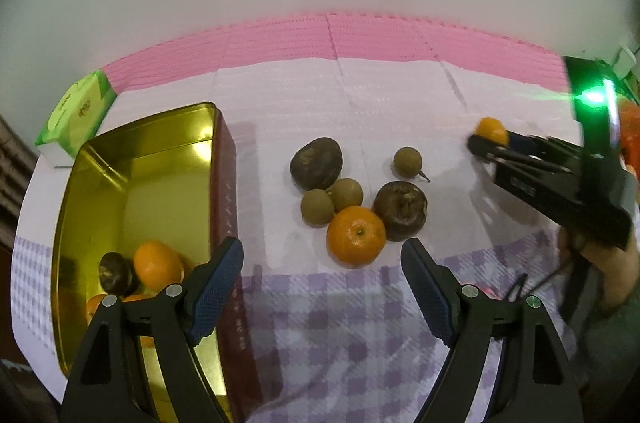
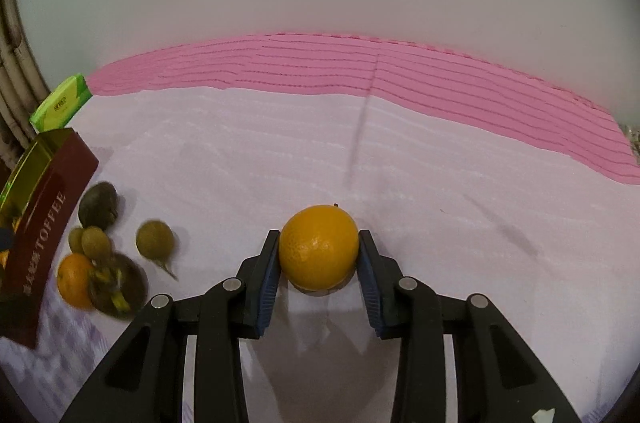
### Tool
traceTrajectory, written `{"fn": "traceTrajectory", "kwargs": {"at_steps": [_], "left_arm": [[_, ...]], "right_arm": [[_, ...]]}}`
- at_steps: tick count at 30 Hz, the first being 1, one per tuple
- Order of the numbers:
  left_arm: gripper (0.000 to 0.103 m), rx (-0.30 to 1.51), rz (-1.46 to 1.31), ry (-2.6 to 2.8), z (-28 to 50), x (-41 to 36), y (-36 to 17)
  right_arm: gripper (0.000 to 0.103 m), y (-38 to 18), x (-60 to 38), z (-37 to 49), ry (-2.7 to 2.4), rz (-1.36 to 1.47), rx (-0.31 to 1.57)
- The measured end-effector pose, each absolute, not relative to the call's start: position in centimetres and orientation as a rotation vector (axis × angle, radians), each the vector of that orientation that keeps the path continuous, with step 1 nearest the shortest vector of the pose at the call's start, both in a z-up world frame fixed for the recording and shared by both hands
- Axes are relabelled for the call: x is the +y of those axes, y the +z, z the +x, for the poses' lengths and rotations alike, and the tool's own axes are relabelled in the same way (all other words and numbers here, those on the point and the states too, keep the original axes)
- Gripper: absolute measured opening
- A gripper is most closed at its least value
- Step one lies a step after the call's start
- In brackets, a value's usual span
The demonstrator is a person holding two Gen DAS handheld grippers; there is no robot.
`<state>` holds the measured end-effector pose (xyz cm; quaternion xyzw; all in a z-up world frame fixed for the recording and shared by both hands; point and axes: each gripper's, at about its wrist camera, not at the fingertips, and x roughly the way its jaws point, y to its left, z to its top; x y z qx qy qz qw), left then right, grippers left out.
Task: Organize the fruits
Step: 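Grasp a small orange on the cloth with the left gripper while the right gripper holds its orange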
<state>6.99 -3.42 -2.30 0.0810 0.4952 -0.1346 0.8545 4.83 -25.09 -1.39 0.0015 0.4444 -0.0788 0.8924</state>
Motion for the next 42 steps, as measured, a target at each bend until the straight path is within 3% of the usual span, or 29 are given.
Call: {"fn": "traceTrajectory", "kwargs": {"at_steps": [13, 23, 27, 32, 34, 42], "left_arm": [[0.067, 1.117, 0.146, -0.276, 8.8, -4.0, -5.3], [0.065, 1.099, 0.179, -0.285, 9.3, -4.8, -5.3], [0.052, 1.101, 0.182, -0.306, 9.3, -5.1, -5.2], [0.049, 1.108, 0.183, -0.316, 9.4, -5.3, -5.4], [0.041, 1.127, 0.17, -0.329, 9.5, -5.3, -5.7], [0.04, 1.117, 0.167, -0.331, 8.8, -5.1, -5.4]], "right_arm": [[0.035, -1.7, -25.3, 3.5, -0.165, 0.02, 0.895], [0.035, -1.5, -25.5, 3.2, -0.166, 0.022, 0.893], [0.035, -1.6, -25.4, 3.4, -0.166, 0.022, 0.892], [0.036, -1.6, -25.4, 3.4, -0.167, 0.022, 0.892], [0.036, -1.6, -25.4, 3.4, -0.166, 0.022, 0.892], [0.036, -1.7, -25.4, 3.3, -0.169, 0.018, 0.892]]}}
